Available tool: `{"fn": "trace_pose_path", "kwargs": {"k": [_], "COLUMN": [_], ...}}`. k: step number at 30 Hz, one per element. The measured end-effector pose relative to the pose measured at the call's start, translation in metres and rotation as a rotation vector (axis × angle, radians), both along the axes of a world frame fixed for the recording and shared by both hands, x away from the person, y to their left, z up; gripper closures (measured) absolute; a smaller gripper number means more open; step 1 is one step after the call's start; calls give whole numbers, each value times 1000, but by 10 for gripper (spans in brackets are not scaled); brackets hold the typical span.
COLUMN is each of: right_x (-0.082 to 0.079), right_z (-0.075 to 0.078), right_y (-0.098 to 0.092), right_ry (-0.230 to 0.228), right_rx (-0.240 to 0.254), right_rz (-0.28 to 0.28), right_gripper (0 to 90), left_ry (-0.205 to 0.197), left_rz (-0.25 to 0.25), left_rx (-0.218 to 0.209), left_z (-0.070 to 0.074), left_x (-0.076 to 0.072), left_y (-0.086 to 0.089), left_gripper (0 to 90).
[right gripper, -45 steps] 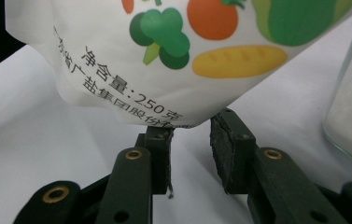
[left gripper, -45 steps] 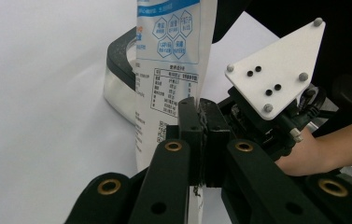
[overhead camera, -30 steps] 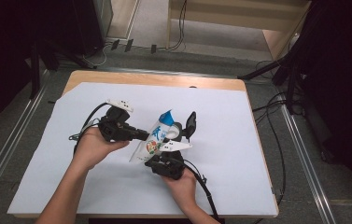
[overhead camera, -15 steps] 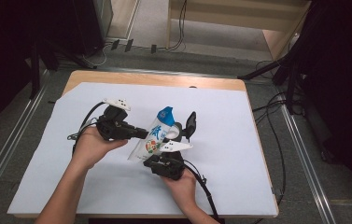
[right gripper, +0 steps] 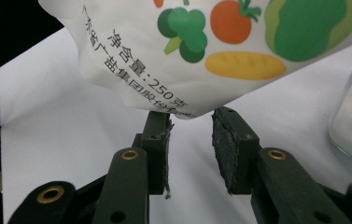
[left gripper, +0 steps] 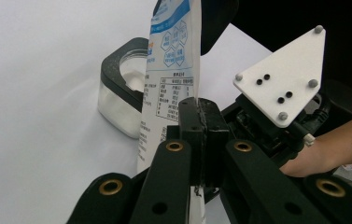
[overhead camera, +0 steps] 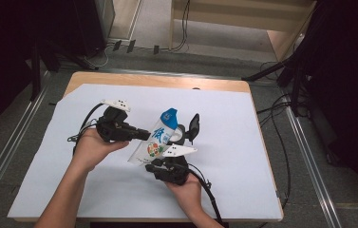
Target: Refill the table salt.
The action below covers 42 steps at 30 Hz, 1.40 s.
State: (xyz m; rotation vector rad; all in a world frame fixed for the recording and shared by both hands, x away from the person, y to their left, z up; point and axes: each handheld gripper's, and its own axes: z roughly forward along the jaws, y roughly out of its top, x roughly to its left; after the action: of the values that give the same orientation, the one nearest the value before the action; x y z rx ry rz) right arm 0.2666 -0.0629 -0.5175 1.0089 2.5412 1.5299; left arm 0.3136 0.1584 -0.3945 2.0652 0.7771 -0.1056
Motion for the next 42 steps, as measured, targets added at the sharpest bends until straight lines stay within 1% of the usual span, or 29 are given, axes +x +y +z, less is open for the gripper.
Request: {"fn": "trace_pose_path", "kwargs": {"k": [5,9,11,14,17,20,26,29,36,42], "right_x": [-2,-1,-1,-1,1,2,2,3,5,6], "right_z": [4,3,3,3,5,6,6,7,10,14], "right_y": [-6,-7,-8,-8,-11,-14,-13,-15,-24,-32], "right_ry": [6,9,8,3,-7,-3,-6,-4,-12,-15], "right_rx": [11,9,7,14,22,31,26,29,33,43], "right_rz": [1,-5,-5,-16,-30,-38,-32,-41,-70,-90], "right_gripper": [669,664,664,668,669,671,672,674,715,718], "left_ry": [-5,-14,-12,-12,-8,-6,-12,-17,-25,-29], "left_rz": [-4,3,-7,-7,-9,-11,-6,0,10,24], "left_rx": [-9,-7,-10,3,-1,0,-1,-5,-18,-29], "left_z": [2,2,2,2,1,1,1,1,3,3], "left_x": [-1,-1,-1,-1,-1,-1,-1,-1,0,0], "left_y": [1,-1,-1,-2,-2,-2,-2,0,4,7], "left_gripper": [900,900,900,900,900,900,900,900,900,900]}}
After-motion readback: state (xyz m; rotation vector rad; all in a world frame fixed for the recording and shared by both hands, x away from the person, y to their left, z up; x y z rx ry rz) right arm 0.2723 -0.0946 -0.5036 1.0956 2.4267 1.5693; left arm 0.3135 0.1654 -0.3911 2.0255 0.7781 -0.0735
